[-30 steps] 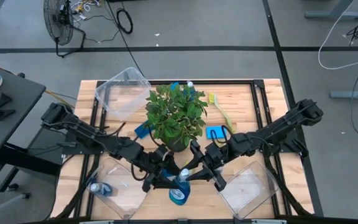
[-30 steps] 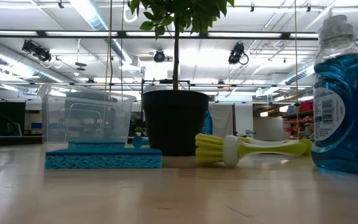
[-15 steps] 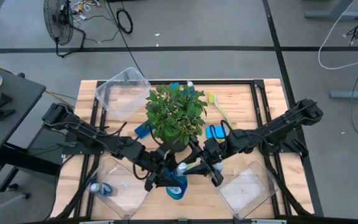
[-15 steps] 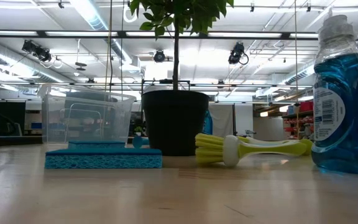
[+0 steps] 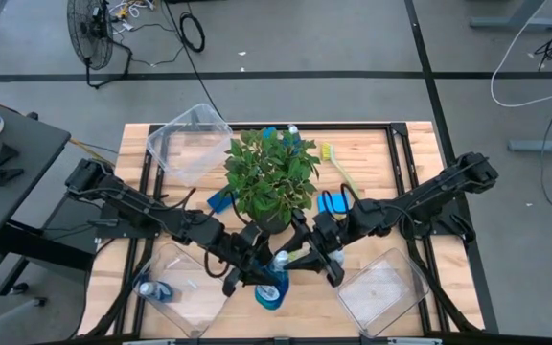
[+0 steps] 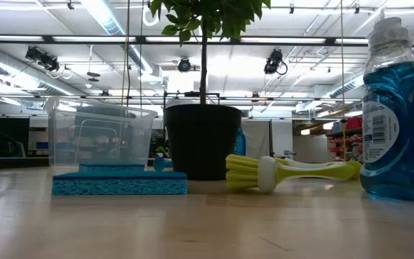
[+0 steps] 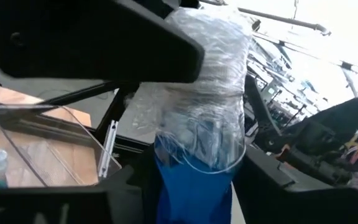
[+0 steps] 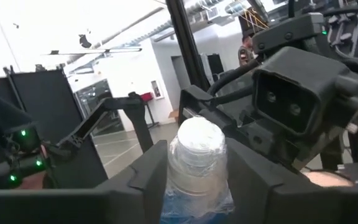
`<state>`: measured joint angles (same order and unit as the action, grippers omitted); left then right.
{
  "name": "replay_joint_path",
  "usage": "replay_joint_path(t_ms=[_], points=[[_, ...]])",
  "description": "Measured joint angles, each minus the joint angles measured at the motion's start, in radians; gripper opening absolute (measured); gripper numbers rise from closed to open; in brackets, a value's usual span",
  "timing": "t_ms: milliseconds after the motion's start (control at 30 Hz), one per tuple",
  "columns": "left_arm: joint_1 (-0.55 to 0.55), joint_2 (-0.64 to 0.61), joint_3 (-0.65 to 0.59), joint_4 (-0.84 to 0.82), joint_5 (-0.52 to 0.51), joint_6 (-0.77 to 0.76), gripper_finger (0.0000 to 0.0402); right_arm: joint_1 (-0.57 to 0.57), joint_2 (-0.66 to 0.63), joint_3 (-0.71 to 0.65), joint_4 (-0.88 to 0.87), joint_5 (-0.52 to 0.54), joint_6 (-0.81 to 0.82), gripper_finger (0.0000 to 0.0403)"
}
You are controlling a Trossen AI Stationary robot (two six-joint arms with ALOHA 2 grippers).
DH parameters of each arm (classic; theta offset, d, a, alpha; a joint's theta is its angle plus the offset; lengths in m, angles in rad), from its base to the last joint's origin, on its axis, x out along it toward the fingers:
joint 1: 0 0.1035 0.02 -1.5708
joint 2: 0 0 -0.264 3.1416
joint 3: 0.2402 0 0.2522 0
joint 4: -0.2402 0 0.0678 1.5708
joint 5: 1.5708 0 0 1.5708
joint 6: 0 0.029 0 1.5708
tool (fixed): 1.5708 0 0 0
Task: Pick & Place Kitchen Sink Supplies
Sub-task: Put the blue liquid soap bottle into the bottom left transparent bin
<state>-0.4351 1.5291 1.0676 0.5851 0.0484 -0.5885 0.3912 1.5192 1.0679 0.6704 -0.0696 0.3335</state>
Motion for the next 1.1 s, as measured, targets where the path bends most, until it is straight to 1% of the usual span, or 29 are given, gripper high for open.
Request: replay_joint_path(t_ms=[67, 167, 333, 467, 600, 700, 900, 1033, 1100], points=[[-0.001, 0.000, 0.000, 0.001, 0.015, 0.002, 0.0162, 0.002, 0.000, 0.000, 0.024, 0.001, 0.011, 0.0191], [-0.002, -0.010, -0.002, -0.001, 0.055, 0.021, 0.0157, 0.005, 0.000, 0.000, 0.097, -0.001, 0.050, 0.0219], [-0.002, -0.044, -0.002, 0.002, 0.099, 0.059, 0.0149, 0.005, -0.001, 0.000, 0.209, -0.052, 0.082, 0.0241], [-0.006, -0.075, -0.002, 0.000, 0.143, 0.104, 0.0147, 0.014, -0.006, 0.000, 0.211, -0.054, 0.104, 0.0241], [-0.027, -0.116, -0.001, -0.045, 0.210, 0.170, 0.0146, 0.029, -0.008, 0.000, 0.211, -0.053, 0.104, 0.0234], [-0.050, -0.147, 0.000, -0.126, 0.274, 0.212, 0.0146, 0.036, -0.008, 0.000, 0.212, -0.053, 0.104, 0.0228], [-0.091, -0.209, 0.000, -0.294, 0.356, 0.246, 0.0146, 0.036, -0.008, 0.000, 0.211, -0.039, 0.104, 0.0215], [-0.109, -0.248, 0.000, -0.422, 0.367, 0.289, 0.0143, 0.036, -0.008, 0.000, 0.210, 0.025, 0.104, 0.0207], [-0.117, -0.268, 0.000, -0.499, 0.367, 0.313, 0.0137, 0.036, -0.008, 0.000, 0.209, 0.036, 0.104, 0.0203]])
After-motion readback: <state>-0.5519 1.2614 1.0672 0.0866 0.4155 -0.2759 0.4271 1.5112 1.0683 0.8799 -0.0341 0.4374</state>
